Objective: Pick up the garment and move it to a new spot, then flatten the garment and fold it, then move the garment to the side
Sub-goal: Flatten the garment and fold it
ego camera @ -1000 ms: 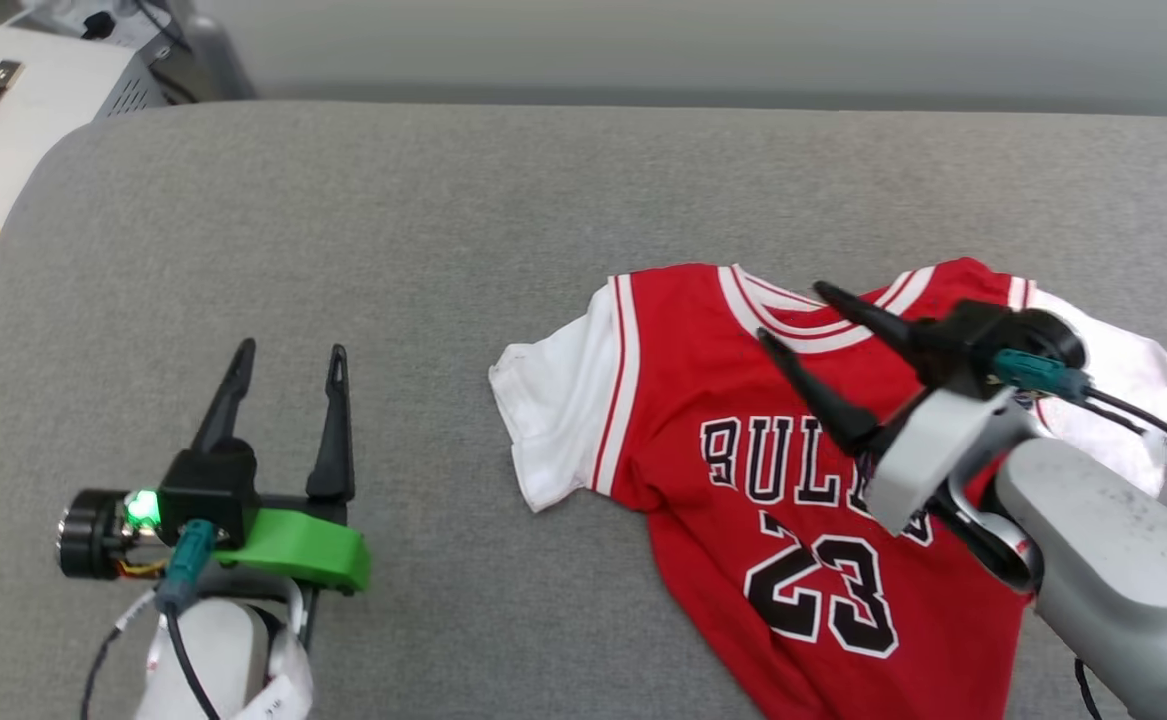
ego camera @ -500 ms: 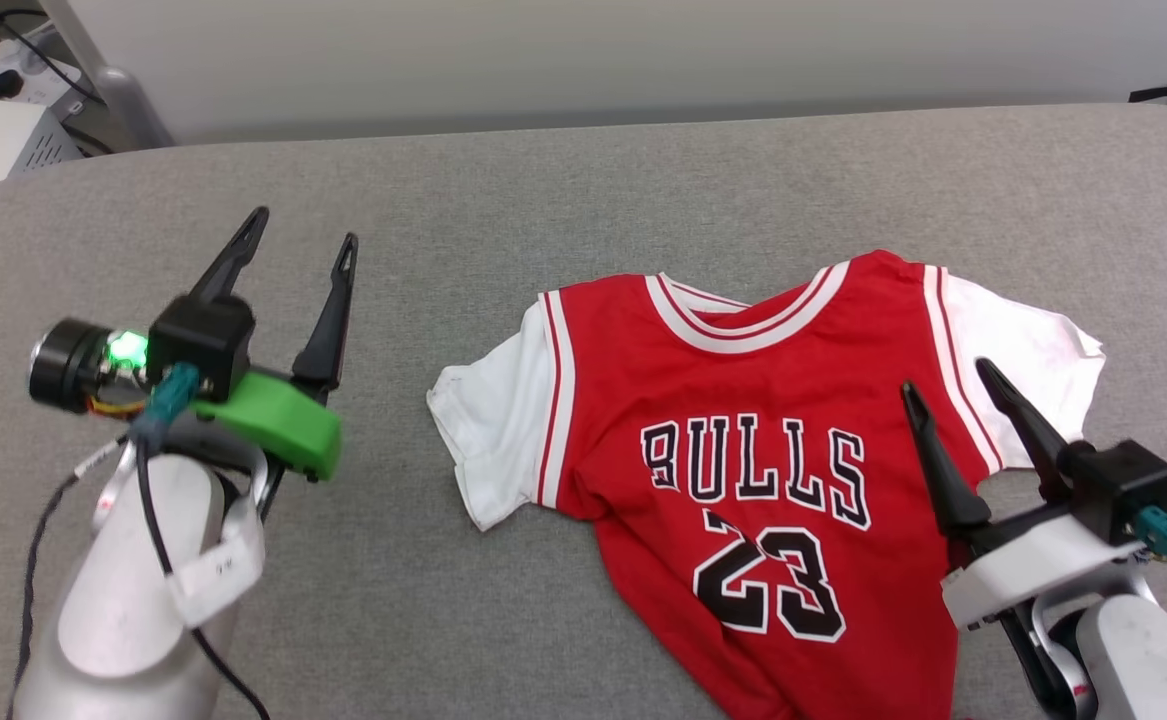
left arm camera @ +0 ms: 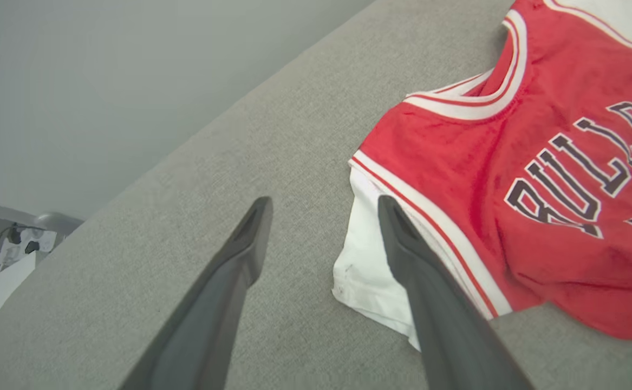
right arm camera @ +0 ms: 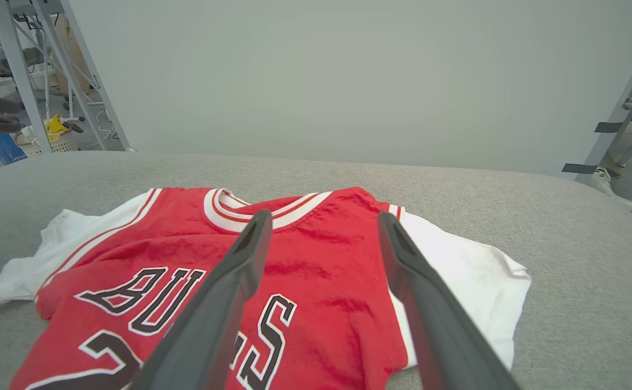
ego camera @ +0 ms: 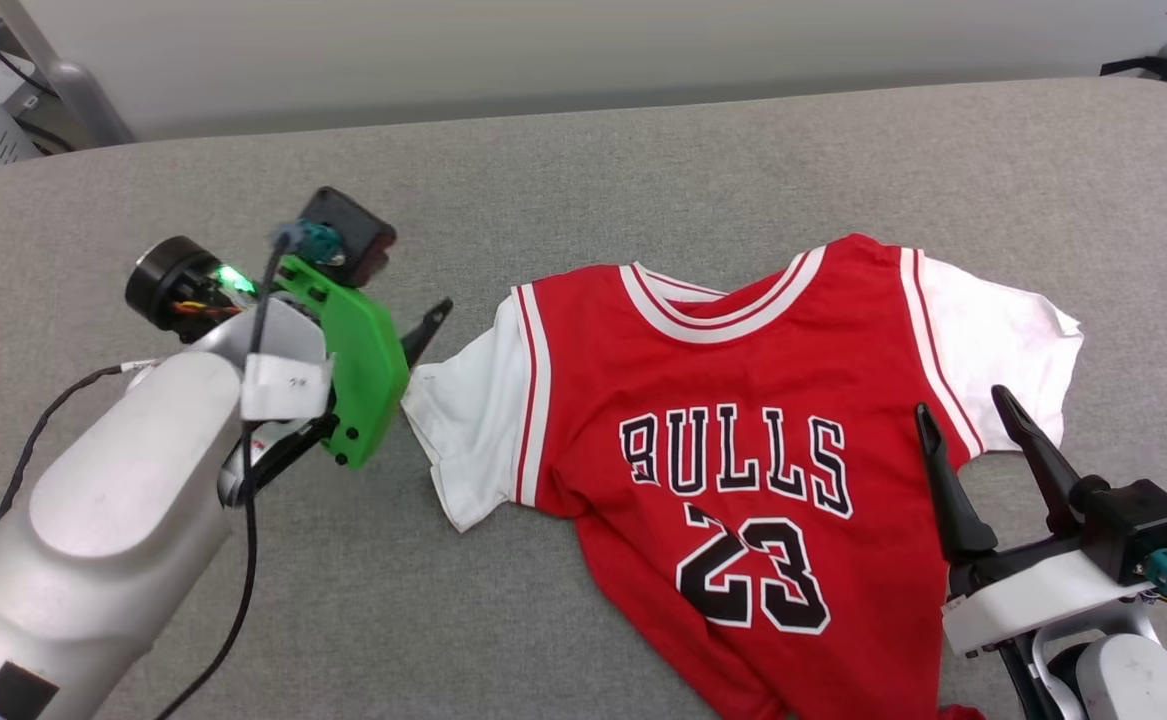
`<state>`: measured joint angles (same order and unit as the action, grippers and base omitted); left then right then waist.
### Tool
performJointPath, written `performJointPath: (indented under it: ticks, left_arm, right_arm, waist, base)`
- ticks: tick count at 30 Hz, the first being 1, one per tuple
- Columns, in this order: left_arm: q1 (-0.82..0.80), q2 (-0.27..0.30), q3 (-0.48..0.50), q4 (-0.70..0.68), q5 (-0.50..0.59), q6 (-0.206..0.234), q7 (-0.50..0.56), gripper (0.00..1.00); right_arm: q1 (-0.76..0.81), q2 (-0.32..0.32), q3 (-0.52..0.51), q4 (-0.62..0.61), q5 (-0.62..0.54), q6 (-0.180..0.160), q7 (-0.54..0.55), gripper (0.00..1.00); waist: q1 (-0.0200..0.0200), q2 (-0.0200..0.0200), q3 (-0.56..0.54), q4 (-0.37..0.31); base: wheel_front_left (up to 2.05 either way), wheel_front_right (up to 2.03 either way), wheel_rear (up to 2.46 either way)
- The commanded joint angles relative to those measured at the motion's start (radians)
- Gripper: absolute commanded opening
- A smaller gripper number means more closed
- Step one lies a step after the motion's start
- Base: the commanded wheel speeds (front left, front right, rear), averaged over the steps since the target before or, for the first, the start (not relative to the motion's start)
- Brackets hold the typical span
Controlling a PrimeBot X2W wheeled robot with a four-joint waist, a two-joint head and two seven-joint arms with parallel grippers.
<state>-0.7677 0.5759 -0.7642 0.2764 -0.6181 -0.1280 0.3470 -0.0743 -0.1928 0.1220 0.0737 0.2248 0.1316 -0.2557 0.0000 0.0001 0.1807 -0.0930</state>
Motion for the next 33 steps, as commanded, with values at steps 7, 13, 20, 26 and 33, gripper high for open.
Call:
performJointPath:
  ticks: [7, 13, 20, 26, 33]
  left_arm:
    - [-0.119, 0.045, -0.192, 0.048, -0.193, -0.003, 0.202, 1.00]
    - [-0.194, 0.028, -0.327, 0.183, -0.270, -0.003, 0.249, 1.00]
    - [-0.199, 0.006, -0.410, 0.289, -0.348, -0.003, 0.239, 1.00]
    - [-0.199, -0.001, -0.460, 0.320, -0.387, -0.003, 0.189, 0.20]
    - [-0.223, 0.050, -0.469, 0.303, -0.386, -0.003, 0.010, 0.00]
  right_arm:
    - [-0.028, 0.010, 0.011, -0.010, -0.018, -0.001, -0.006, 1.00]
    - [-0.064, 0.025, 0.022, -0.018, -0.023, -0.001, -0.006, 1.00]
    - [-0.090, 0.037, 0.035, -0.015, -0.021, -0.001, -0.006, 1.00]
    - [-0.096, 0.037, 0.024, -0.009, -0.020, -0.001, -0.006, 1.00]
    - [-0.116, 0.011, -0.030, -0.019, -0.026, -0.001, -0.006, 1.00]
  waist:
    - [0.0000, -0.0001, 0.040, -0.026]
    - [0.0000, -0.0001, 0.089, -0.053]
    - [0.0000, -0.0001, 0.123, -0.076]
    - [0.0000, -0.0001, 0.132, -0.075]
    - [0.0000, -0.0001, 0.108, -0.062]
  base:
    - [0.00, 0.00, 0.00]
    - [0.00, 0.00, 0.00]
    - [0.00, 0.00, 0.00]
    - [0.00, 0.00, 0.00]
    - [0.00, 0.00, 0.00]
